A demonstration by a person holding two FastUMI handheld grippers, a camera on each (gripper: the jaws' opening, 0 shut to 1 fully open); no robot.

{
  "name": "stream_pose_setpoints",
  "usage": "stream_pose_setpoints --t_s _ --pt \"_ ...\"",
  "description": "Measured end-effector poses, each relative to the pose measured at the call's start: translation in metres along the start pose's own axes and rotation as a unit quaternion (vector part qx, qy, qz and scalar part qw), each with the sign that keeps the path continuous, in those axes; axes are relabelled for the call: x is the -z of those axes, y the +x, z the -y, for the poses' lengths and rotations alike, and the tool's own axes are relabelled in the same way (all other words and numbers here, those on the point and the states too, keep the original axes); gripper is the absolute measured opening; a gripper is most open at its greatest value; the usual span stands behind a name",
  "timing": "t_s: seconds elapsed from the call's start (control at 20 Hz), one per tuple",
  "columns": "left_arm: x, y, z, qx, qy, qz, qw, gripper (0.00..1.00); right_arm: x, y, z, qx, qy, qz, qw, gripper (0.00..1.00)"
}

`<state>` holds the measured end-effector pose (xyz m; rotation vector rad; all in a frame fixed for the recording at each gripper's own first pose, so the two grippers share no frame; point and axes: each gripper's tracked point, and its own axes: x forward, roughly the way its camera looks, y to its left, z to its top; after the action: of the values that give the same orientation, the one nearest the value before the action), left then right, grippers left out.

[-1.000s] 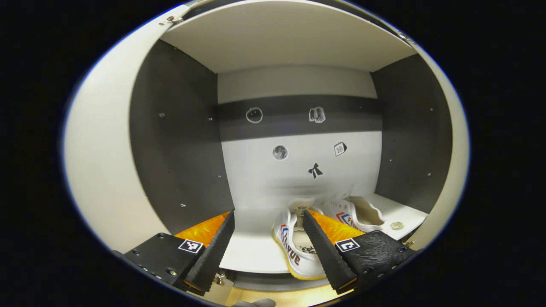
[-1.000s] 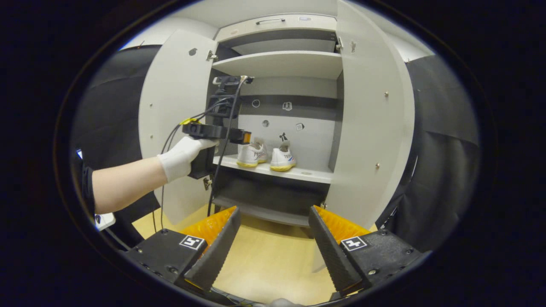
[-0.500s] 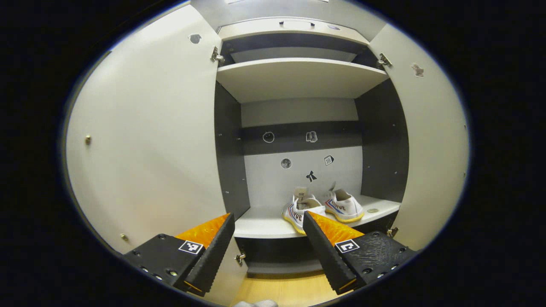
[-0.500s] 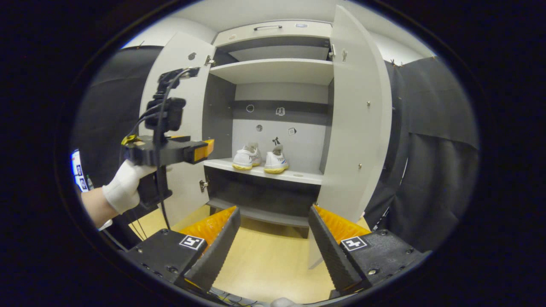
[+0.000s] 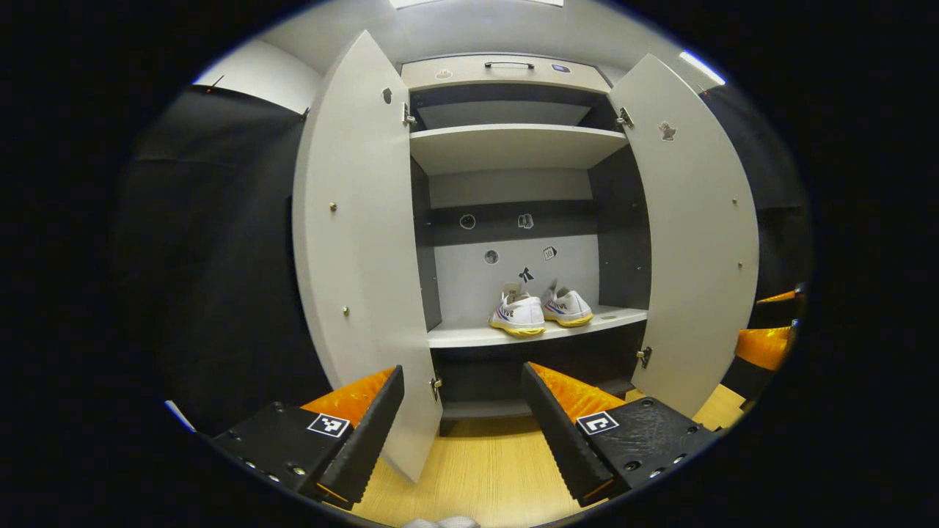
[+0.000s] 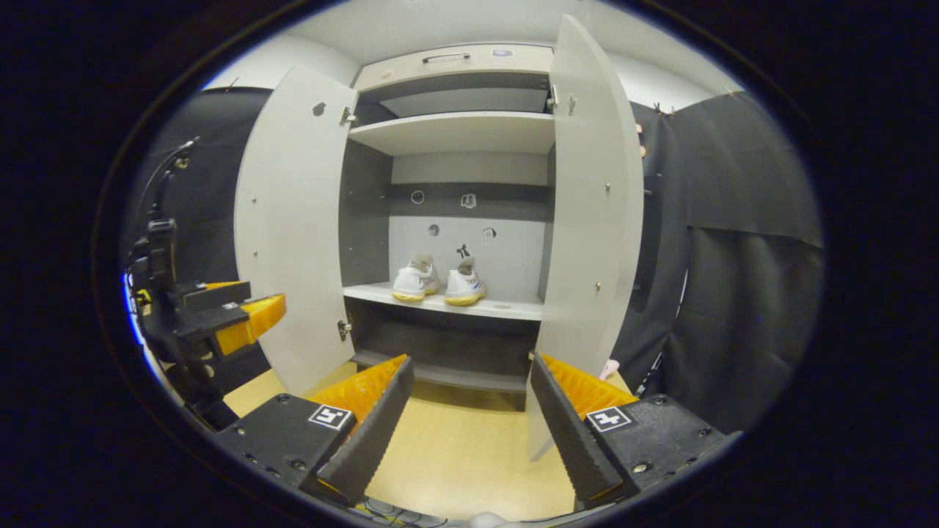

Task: Grab one shoe with the right hand and put it into the shoe cabinet, grab the other shoe with the left hand and put it into the shoe cabinet; then close the right door with the right hand and the left door with the left hand.

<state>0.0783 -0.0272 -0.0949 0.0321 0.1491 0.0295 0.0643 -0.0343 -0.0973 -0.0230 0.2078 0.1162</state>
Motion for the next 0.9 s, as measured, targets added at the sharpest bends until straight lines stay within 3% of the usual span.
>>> stream_pose_setpoints --t_s 0.25,0.5,0.7,0.9 --pt "0.019 -0.042 -0.003 -0.003 -0.005 -0.022 1.000 0.96 0.006 -0.004 0.000 0.011 0.008 -0.005 1.000 1.00" --pt "0.013 -0.038 -0.001 0.003 -0.017 -0.019 1.000 0.96 -0.009 -0.007 0.012 0.027 0.010 0.008 1.000 1.00" --pt "0.007 -0.035 0.006 0.014 -0.011 -0.013 1.000 0.96 -0.032 -0.015 0.073 0.081 0.024 0.030 0.996 1.00" --pt "0.009 -0.029 0.021 0.021 -0.014 -0.018 1.000 0.96 -0.054 -0.021 0.157 0.163 0.026 0.053 0.985 1.00"
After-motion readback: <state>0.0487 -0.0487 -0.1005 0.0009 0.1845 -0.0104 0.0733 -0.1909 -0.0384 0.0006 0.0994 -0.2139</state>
